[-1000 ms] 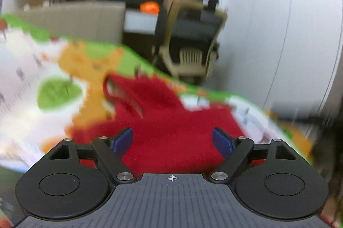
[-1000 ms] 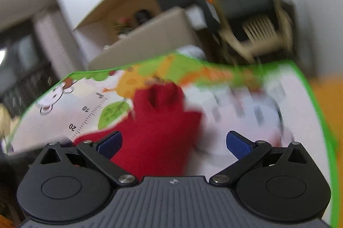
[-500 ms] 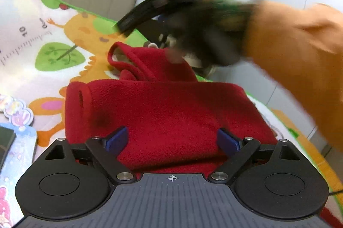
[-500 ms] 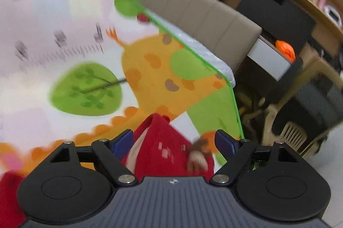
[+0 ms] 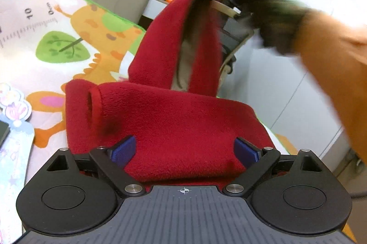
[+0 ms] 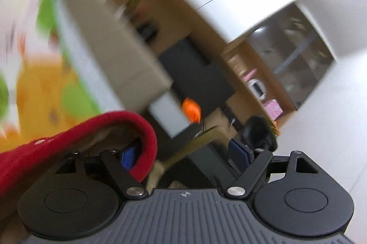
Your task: Fold clothes
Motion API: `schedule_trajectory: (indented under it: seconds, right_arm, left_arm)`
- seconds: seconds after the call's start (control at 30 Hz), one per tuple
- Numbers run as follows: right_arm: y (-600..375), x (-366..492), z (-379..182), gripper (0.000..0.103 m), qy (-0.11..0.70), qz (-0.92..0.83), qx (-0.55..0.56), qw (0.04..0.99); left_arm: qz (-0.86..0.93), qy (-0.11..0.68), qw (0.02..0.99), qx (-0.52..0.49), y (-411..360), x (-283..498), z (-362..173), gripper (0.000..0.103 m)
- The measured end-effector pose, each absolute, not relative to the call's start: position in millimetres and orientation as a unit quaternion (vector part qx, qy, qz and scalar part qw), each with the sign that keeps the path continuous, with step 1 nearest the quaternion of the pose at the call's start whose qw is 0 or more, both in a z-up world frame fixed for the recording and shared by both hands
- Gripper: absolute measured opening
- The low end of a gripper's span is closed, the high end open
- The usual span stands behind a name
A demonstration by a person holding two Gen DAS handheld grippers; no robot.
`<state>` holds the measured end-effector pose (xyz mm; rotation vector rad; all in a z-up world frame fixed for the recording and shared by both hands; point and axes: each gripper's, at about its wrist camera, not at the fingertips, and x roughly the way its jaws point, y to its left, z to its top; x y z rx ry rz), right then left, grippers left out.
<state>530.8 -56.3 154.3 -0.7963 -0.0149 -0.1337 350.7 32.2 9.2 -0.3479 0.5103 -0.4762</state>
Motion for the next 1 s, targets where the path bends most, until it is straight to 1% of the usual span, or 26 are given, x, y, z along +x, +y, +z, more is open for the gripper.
schedule_trajectory:
  seconds: [0.1,0.17,0.23,0.3,0.37,0.47,0.57,0.67,0.7,0.73,0.83,0.9,0.93,1.0]
  right_arm:
    - [-81,431,185,0.086,-0.063,-0.032,-0.346,0.935]
    - [-91,370,192,0.091,-0.094,-0.012,-0.33,0.939]
    - [-101,320,185,0.093,-0.124,0.007,-0.326,0.937]
    - [-109,283,166,0.094,-0.128,0.043,-0.33,0.934]
    - [-114,251,138,0.094,-0.086,0.105,-0.325,0.936]
    - [-122,217,88,0.094,0.042,0.215,-0.31,0.925]
    - [-136,191,44,0.094,0.139,0.284,-0.306,0.898]
    - [-157,180,48,0.094,0.168,0.291,-0.254,0.907]
    - [-164,183,56,0.097,0.175,0.287,-0.223,0.915]
    - [-171,191,64,0.1,0.185,0.28,-0.177,0.925]
    - [-180,213,79,0.101,0.225,0.256,-0.037,0.939]
    - [-169,228,78,0.101,0.237,0.257,0.018,0.937]
    - [-161,235,74,0.101,0.238,0.255,0.025,0.937]
    - [-139,248,65,0.101,0.242,0.244,-0.003,0.939]
  left_arm:
    - [-0.225,0.253,0.927,-0.159,29,351,11,0.096]
    - [-0.219,0.256,0.928,-0.157,30,348,15,0.096]
    - [-0.203,0.267,0.927,-0.169,38,335,22,0.096]
    - [-0.198,0.269,0.924,-0.187,52,314,31,0.097]
    - [-0.192,0.257,0.924,-0.205,72,288,40,0.099]
    - [-0.156,0.234,0.935,-0.216,107,250,54,0.1]
    - [-0.104,0.226,0.945,-0.215,135,229,64,0.101]
    - [-0.074,0.226,0.945,-0.223,148,228,70,0.101]
    - [-0.069,0.226,0.944,-0.229,149,229,70,0.101]
    - [-0.064,0.226,0.943,-0.236,149,231,69,0.101]
    - [-0.057,0.231,0.934,-0.267,139,236,58,0.101]
    - [-0.059,0.241,0.928,-0.277,131,235,53,0.101]
    - [-0.062,0.249,0.927,-0.274,127,235,50,0.101]
    - [-0.063,0.258,0.93,-0.253,121,231,47,0.101]
